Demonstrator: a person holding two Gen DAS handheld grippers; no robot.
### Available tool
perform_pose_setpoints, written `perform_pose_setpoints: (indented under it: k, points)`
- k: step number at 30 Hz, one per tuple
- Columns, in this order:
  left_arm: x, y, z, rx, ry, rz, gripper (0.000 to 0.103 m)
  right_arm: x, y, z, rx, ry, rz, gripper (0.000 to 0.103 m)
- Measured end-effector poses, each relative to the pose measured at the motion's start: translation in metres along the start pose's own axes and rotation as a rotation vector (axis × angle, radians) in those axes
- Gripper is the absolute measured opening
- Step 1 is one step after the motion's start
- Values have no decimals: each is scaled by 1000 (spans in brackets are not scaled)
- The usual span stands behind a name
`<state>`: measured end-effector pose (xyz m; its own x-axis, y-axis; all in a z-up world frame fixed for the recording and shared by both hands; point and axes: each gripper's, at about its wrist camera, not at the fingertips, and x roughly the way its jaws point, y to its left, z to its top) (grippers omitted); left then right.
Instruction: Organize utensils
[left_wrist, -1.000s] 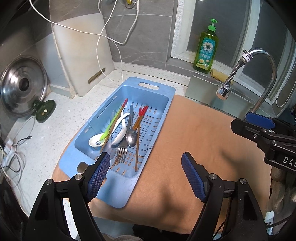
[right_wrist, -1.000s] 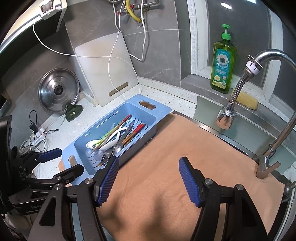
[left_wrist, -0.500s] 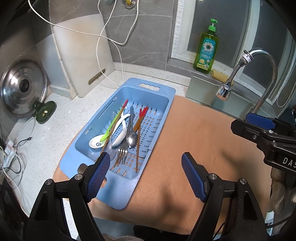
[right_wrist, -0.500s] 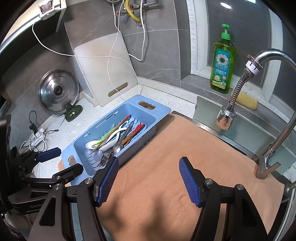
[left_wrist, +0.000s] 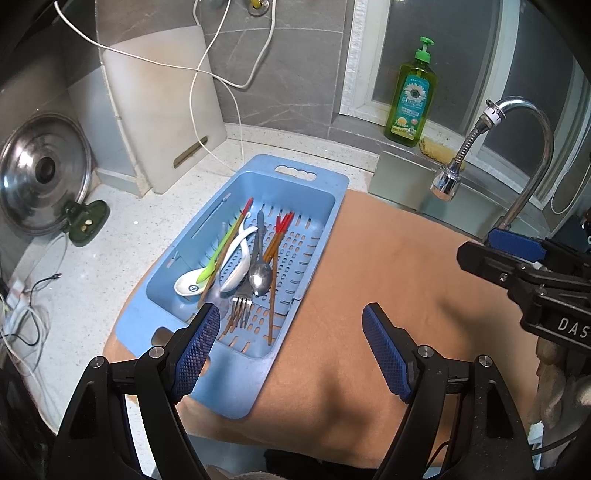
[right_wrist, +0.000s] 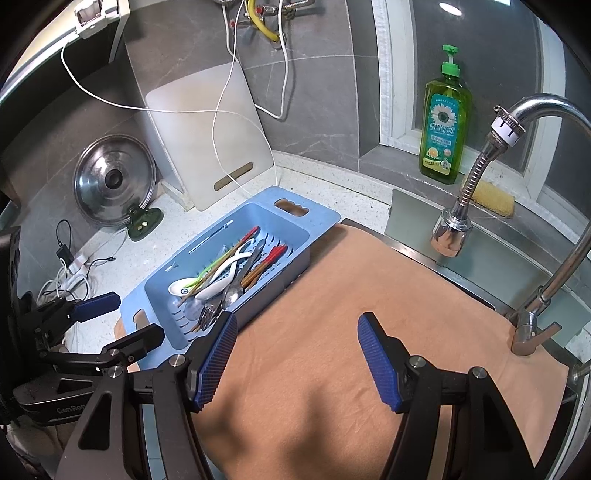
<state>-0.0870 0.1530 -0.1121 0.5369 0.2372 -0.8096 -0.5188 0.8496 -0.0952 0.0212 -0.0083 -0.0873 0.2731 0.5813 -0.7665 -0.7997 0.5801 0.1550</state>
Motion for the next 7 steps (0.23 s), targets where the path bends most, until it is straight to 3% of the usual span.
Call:
perform_pose_setpoints:
  k: [7]
  points:
    - [-4, -4, 4, 10, -37, -12, 80, 0, -5, -5, 12, 6, -8, 64]
